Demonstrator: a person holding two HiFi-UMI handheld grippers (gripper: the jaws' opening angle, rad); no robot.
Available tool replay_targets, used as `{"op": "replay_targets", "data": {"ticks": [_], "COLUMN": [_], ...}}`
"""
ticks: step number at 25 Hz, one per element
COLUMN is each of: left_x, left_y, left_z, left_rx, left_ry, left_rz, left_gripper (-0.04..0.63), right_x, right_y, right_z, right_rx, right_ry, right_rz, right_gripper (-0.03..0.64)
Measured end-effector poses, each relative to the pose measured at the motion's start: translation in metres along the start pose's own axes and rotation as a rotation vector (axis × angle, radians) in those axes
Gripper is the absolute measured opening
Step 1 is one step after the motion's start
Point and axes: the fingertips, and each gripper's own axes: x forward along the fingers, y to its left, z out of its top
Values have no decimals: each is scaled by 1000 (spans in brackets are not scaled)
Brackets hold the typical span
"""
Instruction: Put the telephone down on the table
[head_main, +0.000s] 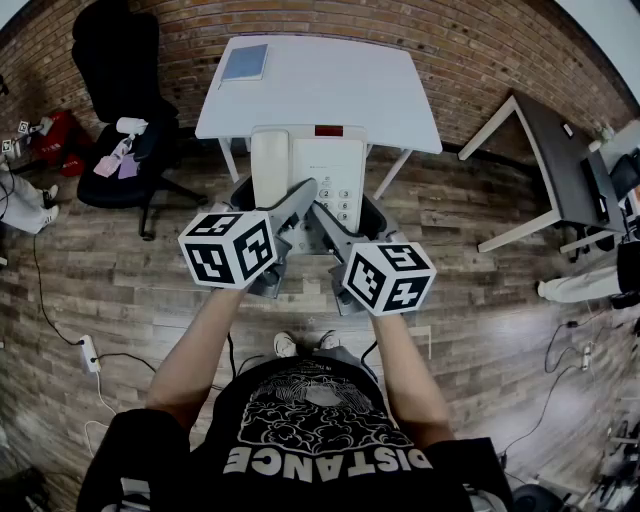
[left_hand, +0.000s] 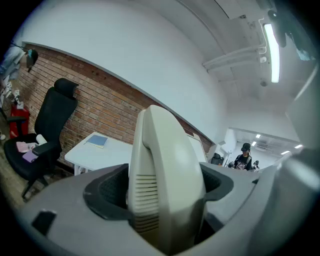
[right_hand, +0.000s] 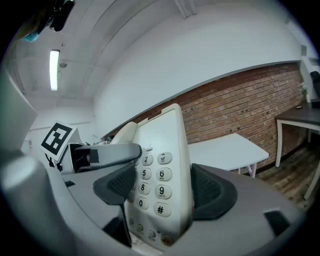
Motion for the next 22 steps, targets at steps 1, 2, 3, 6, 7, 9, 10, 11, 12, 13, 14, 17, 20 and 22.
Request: {"op": "replay_targets", "data": {"ticks": [1,2,3,6,7,9,10,11,12,13,14,17,20,22], "left_x": [0,-1,-1,-1,0,3,5,8,12,17,21,36,58,77], "left_y": [0,0,1,2,3,7,10,13,17,20,24,34,46,57], "left_z": [-1,-1,-2,-2,-3,-3,-3,-2,0,1,3,5,8,15], "left_rx": [1,2,3,4,4,0,-1,-2,-3,-4,-5,-1,3,0], "left_ry": [3,6,8,7,6,5,6,7,9,11,12,13,14,19], "left_rz": [-1,-2,-4,-10,-10,-7,-5,-3,-1,0,3,11,21,31], "left_gripper": [407,407,407,407,407,407,407,407,407,407,407,407,407,407], "right_x": [0,0,0,1,2,7,11,15,20,25,30,46,66,86], "right_y": [1,1,2,3,2,0,-1,-3,-5,-7,-10,-20,-35,-47], "right_z": [-1,-2,-3,-4,-4,-5,-5,-5,-3,-2,-1,1,3,9], "right_rx": [3,6,8,8,7,7,9,11,13,14,16,23,30,35], "right_ry": [0,1,1,-2,-3,0,2,3,5,7,8,5,7,14], "right_rz": [-1,-2,-4,-6,-6,-4,-2,-1,-1,0,1,10,19,28], "right_gripper": [330,330,330,330,330,330,330,330,330,330,330,330,330,330]}}
